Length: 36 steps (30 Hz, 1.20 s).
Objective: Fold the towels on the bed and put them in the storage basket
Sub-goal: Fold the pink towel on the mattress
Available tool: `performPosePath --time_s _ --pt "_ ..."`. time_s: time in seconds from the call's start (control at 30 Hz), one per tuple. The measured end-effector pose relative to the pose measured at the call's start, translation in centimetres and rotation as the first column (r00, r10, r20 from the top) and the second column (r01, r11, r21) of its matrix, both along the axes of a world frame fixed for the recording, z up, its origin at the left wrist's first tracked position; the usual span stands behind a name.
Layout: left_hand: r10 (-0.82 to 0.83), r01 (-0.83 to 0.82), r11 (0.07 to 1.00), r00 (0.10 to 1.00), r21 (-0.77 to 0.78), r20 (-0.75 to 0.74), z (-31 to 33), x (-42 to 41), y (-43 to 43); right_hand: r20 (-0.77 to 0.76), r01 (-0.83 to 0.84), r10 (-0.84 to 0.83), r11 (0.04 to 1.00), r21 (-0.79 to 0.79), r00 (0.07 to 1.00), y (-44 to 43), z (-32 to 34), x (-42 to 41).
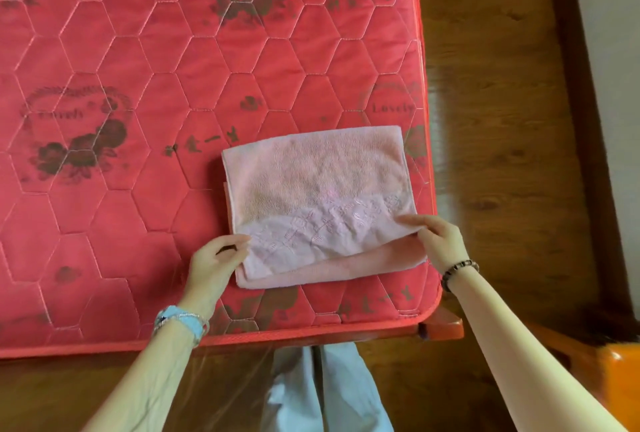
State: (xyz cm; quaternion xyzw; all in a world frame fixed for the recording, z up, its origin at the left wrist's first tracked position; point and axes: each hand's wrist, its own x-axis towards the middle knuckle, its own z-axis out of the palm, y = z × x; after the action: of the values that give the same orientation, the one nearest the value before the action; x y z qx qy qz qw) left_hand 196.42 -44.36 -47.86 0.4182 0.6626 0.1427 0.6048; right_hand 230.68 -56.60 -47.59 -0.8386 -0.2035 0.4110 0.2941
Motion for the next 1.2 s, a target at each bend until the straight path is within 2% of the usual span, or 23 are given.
performPosePath --time_s 0.07,0.13,0.27,0.43,0.57,0.63,0.7,0.83,0.9,0.97,1.0,1.13,1.2 --pt "0.013 -0.013 0.999 1.000 0.030 0.007 0.3 0.4 -0.2 -0.101 0.129 -0.125 0.991 0.043 0.987 -0.1 0.7 0.1" --pt "0.051 -0.051 0.997 0.999 0.056 0.011 0.8 0.7 -0.3 -0.102 0.201 -0.192 0.976 0.088 0.976 -0.5 1.5 0.3" --pt "0.090 -0.087 0.993 0.995 0.078 -0.035 1.6 0.6 -1.0 0.071 0.051 -0.058 0.995 0.091 0.996 -1.7 2.6 0.2" --pt "-0.029 0.026 0.999 0.991 -0.023 -0.134 0.7 0.0 -2.1 0.010 0.074 -0.074 0.997 -0.004 0.997 -3.0 1.8 -0.6" --pt "-0.037 0.030 0.999 0.975 -0.033 -0.217 -0.8 0.3 -1.6 0.065 0.051 -0.042 0.990 -0.131 0.997 -2.7 0.5 -1.0" --pt "0.071 -0.058 0.997 0.966 0.059 -0.250 -1.3 0.8 -0.7 0.092 0.058 -0.048 0.993 -0.100 0.995 -1.6 0.2 -1.1" --pt "0.152 -0.125 0.983 0.964 0.133 -0.219 -1.6 1.6 0.8 0.094 0.103 -0.098 0.993 -0.054 0.991 0.2 -0.1 -0.9" --pt "0.163 -0.137 0.980 0.970 0.147 -0.182 -2.4 3.3 4.3 0.109 0.089 -0.094 0.995 0.043 0.990 4.2 -0.8 -0.2" --pt "0.165 -0.112 0.974 0.946 0.195 -0.280 -2.7 3.9 5.7 0.103 0.102 -0.108 0.993 0.061 0.989 5.9 -1.1 -0.1" --pt "0.148 -0.078 0.980 0.900 0.184 -0.411 -3.1 4.3 6.8 0.097 0.113 -0.119 0.992 0.063 0.988 7.2 -1.5 0.0" --pt "0.141 -0.084 0.985 0.896 0.153 -0.421 -3.2 4.5 7.2 0.104 0.106 -0.111 0.993 0.058 0.988 7.8 -1.6 -0.1" --pt "0.094 -0.088 0.996 0.937 0.033 -0.338 -3.8 5.4 8.0 0.163 0.018 -0.026 0.998 0.054 0.986 9.1 -1.7 -0.3" --pt "0.056 -0.042 0.998 0.938 0.050 -0.341 -3.9 5.4 8.1 0.187 -0.035 0.019 0.996 0.085 0.982 9.5 -2.0 -0.6"
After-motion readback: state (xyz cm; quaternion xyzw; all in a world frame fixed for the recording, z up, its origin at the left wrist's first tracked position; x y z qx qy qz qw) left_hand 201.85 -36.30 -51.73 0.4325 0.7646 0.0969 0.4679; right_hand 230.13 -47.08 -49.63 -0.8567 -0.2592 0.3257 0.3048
